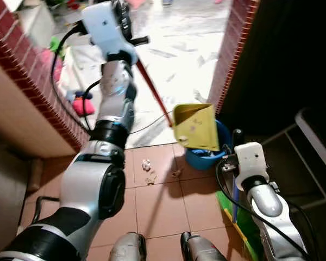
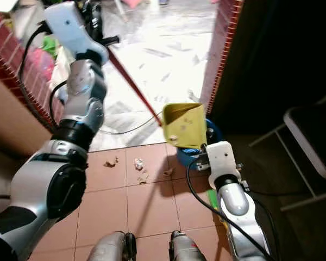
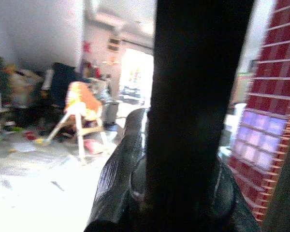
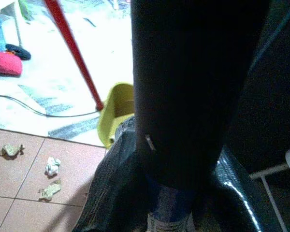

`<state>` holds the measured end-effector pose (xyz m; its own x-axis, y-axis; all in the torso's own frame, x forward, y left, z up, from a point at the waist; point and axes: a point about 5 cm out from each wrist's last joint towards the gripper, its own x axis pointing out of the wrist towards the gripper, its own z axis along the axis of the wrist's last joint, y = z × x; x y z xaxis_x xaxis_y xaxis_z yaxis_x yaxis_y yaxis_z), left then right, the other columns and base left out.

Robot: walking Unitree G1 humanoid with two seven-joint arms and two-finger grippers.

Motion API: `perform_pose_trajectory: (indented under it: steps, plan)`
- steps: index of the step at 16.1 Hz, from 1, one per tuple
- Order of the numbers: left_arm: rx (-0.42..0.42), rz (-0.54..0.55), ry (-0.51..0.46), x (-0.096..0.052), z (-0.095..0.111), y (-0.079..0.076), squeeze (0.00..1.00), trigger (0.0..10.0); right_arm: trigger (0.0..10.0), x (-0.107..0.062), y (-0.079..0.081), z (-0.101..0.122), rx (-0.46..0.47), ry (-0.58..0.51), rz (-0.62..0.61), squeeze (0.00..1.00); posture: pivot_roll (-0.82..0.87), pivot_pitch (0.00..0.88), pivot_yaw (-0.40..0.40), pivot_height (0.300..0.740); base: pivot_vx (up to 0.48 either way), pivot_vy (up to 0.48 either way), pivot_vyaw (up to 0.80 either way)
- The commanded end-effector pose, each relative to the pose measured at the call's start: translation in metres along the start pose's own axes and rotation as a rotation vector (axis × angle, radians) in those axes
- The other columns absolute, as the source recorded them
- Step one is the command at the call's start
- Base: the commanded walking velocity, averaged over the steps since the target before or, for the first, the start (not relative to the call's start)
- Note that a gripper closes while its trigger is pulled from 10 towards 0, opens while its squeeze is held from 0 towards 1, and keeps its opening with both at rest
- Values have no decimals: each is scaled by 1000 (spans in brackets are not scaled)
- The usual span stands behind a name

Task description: Sweep floor

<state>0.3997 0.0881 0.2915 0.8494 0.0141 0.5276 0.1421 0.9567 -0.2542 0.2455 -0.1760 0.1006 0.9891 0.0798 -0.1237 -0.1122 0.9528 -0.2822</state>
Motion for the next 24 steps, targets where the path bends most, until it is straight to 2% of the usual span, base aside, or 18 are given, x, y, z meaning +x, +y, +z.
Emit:
perform_pose_trajectory:
  steps: [1,5,6,7,8,10,12,13,15,16,17,19,21,23,24]
  plan:
    - [0,-27,-138,11,28,-6,0,10000,10000,-5,2,-7,10,52,5,0,-209,174,124,740,0,0,0]
    - [68,-116,-165,3,19,-26,0,10000,10000,-24,4,3,18,31,13,0,-251,207,146,740,0,0,0]
    - [85,-159,-177,-1,17,-36,0,10000,10000,-29,5,3,19,27,13,0,-260,209,151,740,0,0,0]
    - [111,-236,-200,-9,13,-53,0,10000,10000,-35,6,2,21,28,13,0,-269,209,153,740,0,0,0]
    - [116,-277,-205,-14,9,-62,0,10000,10000,-36,6,2,23,29,12,0,-273,210,155,740,0,0,0]
    - [141,-405,-231,-38,-4,-86,0,10000,10000,-38,5,5,26,16,4,0,-280,210,159,740,0,0,0]
    - [142,-453,-239,-49,-10,-95,0,10000,10000,-38,4,7,24,8,3,0,-282,213,159,740,0,0,0]
    - [136,-501,-247,-60,-14,-104,0,10000,10000,-39,4,7,21,7,2,0,-282,213,158,740,0,0,0]
    - [129,-647,-287,-85,-20,-123,0,10000,10000,-38,2,8,8,-5,5,0,-278,210,153,740,0,0,0]
    - [119,-754,-306,-101,-23,-134,0,10000,10000,-36,2,10,0,-17,11,0,-277,207,150,740,0,0,0]
    - [93,-845,-289,-115,-29,-141,0,10000,10000,-34,2,11,-8,-26,13,0,-275,206,148,740,0,0,0]
    - [70,-1016,-260,-142,-39,-151,0,10000,10000,-32,2,12,-18,-36,21,0,-272,201,145,740,0,0,0]
    - [89,-1161,-259,-166,-47,-153,0,10000,10000,-31,2,13,-23,-40,22,0,-269,196,144,740,0,0,0]
    - [98,-1205,-254,-173,-50,-150,0,10000,10000,-29,2,13,-27,-49,23,0,-268,192,143,740,0,0,0]
    - [131,-1231,-311,-175,-48,-148,0,10000,10000,-28,3,14,-30,-59,25,0,-266,186,139,740,0,0,0]
